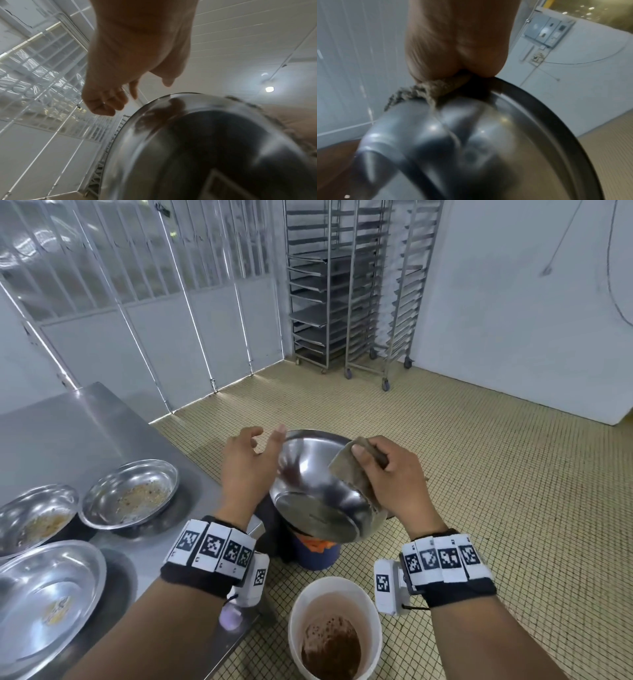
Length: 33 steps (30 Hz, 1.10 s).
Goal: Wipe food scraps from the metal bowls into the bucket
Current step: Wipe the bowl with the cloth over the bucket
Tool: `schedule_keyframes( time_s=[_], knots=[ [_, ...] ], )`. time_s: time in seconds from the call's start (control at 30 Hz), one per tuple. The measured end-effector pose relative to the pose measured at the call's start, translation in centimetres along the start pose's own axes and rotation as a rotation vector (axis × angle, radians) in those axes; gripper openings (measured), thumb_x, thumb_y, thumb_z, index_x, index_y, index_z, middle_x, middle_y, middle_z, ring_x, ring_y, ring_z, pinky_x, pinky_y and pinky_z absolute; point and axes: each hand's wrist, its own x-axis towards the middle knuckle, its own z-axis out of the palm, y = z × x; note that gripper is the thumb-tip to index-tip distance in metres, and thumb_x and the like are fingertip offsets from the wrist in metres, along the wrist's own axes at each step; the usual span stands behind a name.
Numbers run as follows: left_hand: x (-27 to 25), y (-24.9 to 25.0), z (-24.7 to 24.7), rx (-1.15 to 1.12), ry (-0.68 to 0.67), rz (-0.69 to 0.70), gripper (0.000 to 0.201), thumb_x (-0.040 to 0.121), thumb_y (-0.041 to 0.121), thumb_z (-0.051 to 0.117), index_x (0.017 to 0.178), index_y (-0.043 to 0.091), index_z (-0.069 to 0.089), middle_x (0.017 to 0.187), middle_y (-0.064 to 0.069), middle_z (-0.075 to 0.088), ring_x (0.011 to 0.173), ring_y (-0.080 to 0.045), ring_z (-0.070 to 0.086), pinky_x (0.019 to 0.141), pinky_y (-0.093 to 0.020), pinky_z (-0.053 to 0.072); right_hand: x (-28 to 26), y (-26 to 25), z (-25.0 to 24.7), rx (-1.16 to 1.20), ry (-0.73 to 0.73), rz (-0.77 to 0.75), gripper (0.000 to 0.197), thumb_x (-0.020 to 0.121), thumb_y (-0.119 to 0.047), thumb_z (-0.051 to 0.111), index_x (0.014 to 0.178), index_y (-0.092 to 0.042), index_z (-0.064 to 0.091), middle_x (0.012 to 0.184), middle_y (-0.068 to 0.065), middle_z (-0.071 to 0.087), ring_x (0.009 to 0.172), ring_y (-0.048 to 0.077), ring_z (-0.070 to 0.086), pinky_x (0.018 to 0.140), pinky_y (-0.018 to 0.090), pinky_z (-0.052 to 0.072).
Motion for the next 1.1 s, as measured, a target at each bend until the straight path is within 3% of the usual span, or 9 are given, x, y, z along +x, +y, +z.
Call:
schedule_keyframes(
  time_s=[0.1, 0.23, 0.37, 0.47, 0.6, 0.7, 0.93, 1.0, 1.1],
  knots=[
    [-0.6, 0.4, 0.6, -0.155, -0.074, -0.225, 0.073, 0.087, 0.078, 0.054, 0.105, 0.009, 0.066, 0.100, -0.007, 0.066, 0.097, -0.027, 0.063, 0.088, -0.041, 0.051, -0.3, -0.5, 0.8, -0.051, -0.028, -0.065, 0.021, 0.099, -0.050, 0.055, 0.099, -0.034, 0.068, 0.078, -0.015, 0.068, 0.071, 0.003, 0.063, 0.062, 0.025, 0.052],
    [-0.8, 0.0, 0.8, -0.325, -0.151, -0.502, 0.102, 0.065, 0.093, 0.061, 0.115, 0.005, 0.066, 0.100, -0.008, 0.068, 0.083, -0.023, 0.063, 0.084, -0.038, 0.049, -0.9, -0.7, 1.7, -0.136, -0.069, -0.184, 0.037, 0.098, -0.061, 0.047, 0.110, -0.034, 0.069, 0.093, -0.016, 0.072, 0.083, 0.007, 0.066, 0.072, 0.030, 0.055],
    [-0.6, 0.2, 0.6, -0.340, -0.225, -0.556, 0.044, 0.084, 0.042, 0.080, 0.096, 0.001, 0.069, 0.088, -0.014, 0.072, 0.072, -0.024, 0.065, 0.072, -0.037, 0.057, -1.5, -1.1, 2.7, -0.292, -0.189, -0.290, 0.049, 0.098, -0.065, 0.035, 0.118, -0.035, 0.069, 0.103, -0.016, 0.072, 0.087, 0.005, 0.065, 0.073, 0.026, 0.052],
    [-0.4, -0.3, 0.3, -0.397, -0.223, -0.587, 0.015, 0.088, 0.013, 0.071, 0.094, -0.001, 0.070, 0.078, -0.012, 0.062, 0.061, -0.021, 0.056, 0.059, -0.031, 0.047, -2.3, -1.2, 3.1, -0.166, -0.244, -0.250, 0.038, 0.101, -0.058, 0.045, 0.116, -0.034, 0.071, 0.094, -0.020, 0.069, 0.081, -0.001, 0.061, 0.071, 0.018, 0.044],
    [-0.5, -0.7, -0.1, -0.360, -0.210, -0.461, 0.013, 0.089, 0.004, 0.062, 0.076, 0.005, 0.061, 0.065, -0.012, 0.054, 0.052, -0.022, 0.050, 0.050, -0.029, 0.043, -2.5, -1.0, 2.3, 0.092, -0.172, -0.020, 0.012, 0.103, -0.041, 0.055, 0.104, -0.036, 0.066, 0.083, -0.019, 0.065, 0.077, -0.007, 0.060, 0.066, 0.009, 0.044],
    [-1.1, -1.3, 0.0, -0.302, -0.182, -0.313, 0.014, 0.079, 0.015, 0.065, 0.069, 0.005, 0.061, 0.066, -0.013, 0.053, 0.061, -0.025, 0.050, 0.059, -0.036, 0.044, -1.8, -1.0, 1.7, 0.130, -0.125, 0.024, 0.019, 0.103, -0.043, 0.054, 0.086, -0.035, 0.052, 0.071, -0.012, 0.058, 0.061, -0.004, 0.054, 0.055, 0.014, 0.042],
    [-2.1, -2.4, -0.1, -0.197, -0.108, -0.156, 0.020, 0.086, 0.014, 0.064, 0.077, -0.004, 0.063, 0.061, -0.015, 0.059, 0.056, -0.022, 0.054, 0.057, -0.036, 0.046, -1.2, -0.7, 1.8, 0.078, -0.137, 0.159, 0.037, 0.089, -0.060, 0.065, 0.087, -0.025, 0.052, 0.076, -0.008, 0.060, 0.061, -0.001, 0.054, 0.055, 0.016, 0.041],
    [-2.5, -2.7, -0.1, -0.188, -0.096, -0.133, 0.025, 0.086, 0.008, 0.062, 0.062, 0.005, 0.054, 0.052, -0.001, 0.052, 0.049, -0.016, 0.050, 0.049, -0.028, 0.042, -1.5, -0.3, 2.4, 0.047, -0.147, 0.187, 0.038, 0.087, -0.057, 0.071, 0.091, -0.024, 0.053, 0.081, -0.008, 0.064, 0.070, 0.004, 0.059, 0.061, 0.020, 0.044],
    [-3.6, -3.1, 0.1, -0.160, -0.120, -0.083, 0.016, 0.088, 0.007, 0.061, 0.072, 0.009, 0.058, 0.056, 0.006, 0.055, 0.048, -0.010, 0.051, 0.043, -0.022, 0.043, -1.9, 0.7, 3.3, -0.006, -0.179, 0.188, 0.028, 0.094, -0.048, 0.067, 0.097, -0.026, 0.052, 0.088, -0.013, 0.063, 0.079, -0.002, 0.058, 0.065, 0.017, 0.041]
  ],
)
